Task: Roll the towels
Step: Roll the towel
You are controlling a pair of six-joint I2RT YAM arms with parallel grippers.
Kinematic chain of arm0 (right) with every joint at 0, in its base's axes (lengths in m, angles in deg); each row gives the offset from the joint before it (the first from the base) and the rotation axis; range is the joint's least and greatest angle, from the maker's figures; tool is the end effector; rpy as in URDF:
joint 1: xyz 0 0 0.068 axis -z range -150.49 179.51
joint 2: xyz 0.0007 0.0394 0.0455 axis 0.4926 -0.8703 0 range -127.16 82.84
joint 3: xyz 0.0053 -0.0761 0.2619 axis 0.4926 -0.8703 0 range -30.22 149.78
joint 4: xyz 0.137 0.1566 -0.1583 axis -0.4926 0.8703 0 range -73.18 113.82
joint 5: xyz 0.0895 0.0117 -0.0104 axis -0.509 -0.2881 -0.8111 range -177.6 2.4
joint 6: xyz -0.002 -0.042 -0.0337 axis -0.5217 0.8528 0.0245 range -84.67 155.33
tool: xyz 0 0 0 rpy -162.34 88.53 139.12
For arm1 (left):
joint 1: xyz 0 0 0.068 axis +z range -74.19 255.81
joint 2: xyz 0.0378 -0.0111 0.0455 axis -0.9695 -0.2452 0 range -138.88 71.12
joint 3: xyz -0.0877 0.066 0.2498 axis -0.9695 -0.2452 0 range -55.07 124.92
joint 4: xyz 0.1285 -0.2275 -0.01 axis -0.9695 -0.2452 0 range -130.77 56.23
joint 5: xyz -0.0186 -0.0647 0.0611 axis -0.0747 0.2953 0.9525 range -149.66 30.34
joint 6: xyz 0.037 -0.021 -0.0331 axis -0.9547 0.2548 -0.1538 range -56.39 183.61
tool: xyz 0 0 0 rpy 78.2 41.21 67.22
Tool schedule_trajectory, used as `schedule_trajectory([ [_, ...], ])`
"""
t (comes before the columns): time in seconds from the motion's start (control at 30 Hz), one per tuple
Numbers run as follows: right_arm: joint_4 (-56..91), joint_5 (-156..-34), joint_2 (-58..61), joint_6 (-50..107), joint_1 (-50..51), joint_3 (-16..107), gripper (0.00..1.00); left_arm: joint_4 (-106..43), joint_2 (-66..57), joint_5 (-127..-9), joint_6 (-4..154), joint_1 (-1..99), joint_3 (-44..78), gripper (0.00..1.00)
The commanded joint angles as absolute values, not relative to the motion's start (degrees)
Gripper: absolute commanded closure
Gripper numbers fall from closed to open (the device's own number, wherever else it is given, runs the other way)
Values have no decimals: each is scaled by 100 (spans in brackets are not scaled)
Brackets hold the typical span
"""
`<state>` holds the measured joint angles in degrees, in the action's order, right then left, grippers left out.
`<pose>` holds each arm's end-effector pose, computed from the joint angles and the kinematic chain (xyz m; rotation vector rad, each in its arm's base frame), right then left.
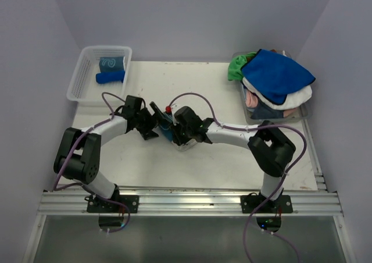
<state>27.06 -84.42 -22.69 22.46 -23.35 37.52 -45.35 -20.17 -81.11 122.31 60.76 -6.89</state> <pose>0.2396 0.3132 0.1837 -0.8164 2.3200 0.4545 0.2938 -0.0925 0.1665 -0.8581 2.5832 -0.9306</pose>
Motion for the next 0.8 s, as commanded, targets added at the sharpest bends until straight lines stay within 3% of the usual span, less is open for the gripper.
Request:
schedule_trajectory([
  [0.0,2237,-10121,-2201,1670,-2094,3447,77,-4548,-1809,-8136,12030,6165,-656,2],
  [0.47,225,-12898,-2701,-70,-1145,2612,78,-4037,-2011,-8471,11846,6157,-761,1],
  [0.7,1223,-12769,-2799,342,-1083,2901,74,-4063,-2231,-8427,11890,6131,-753,21],
  [0.73,1399,-12533,-2720,508,-1092,3006,71,-4098,-2231,-8418,11907,6139,-761,25],
  [0.77,1558,-12357,-2659,588,-1092,3042,60,-4124,-2249,-8410,11916,6139,-761,26],
])
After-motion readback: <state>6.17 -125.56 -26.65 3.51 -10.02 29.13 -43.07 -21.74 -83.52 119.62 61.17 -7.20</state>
